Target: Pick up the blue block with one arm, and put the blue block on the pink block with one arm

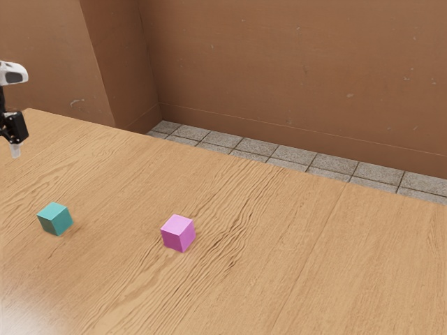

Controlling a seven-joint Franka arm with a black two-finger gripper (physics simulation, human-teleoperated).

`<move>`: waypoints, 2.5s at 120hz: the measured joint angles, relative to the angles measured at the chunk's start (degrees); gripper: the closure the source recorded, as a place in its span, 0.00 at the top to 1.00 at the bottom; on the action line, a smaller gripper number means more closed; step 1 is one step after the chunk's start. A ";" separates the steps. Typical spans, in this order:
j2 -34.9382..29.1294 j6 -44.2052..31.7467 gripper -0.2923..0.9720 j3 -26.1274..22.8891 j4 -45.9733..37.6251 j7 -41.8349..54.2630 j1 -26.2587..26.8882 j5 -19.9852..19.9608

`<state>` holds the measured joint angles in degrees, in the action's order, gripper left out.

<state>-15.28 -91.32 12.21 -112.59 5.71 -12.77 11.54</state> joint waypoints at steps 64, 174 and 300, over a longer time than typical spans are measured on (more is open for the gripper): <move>13.09 -26.98 0.77 5.85 -10.87 10.31 0.04 2.08; 26.78 -42.43 0.77 8.11 -10.90 17.80 -0.41 -1.10; 38.21 -42.15 0.52 2.67 -2.57 15.31 -4.57 -7.31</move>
<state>22.93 -133.47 14.88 -115.16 21.01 -17.34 4.23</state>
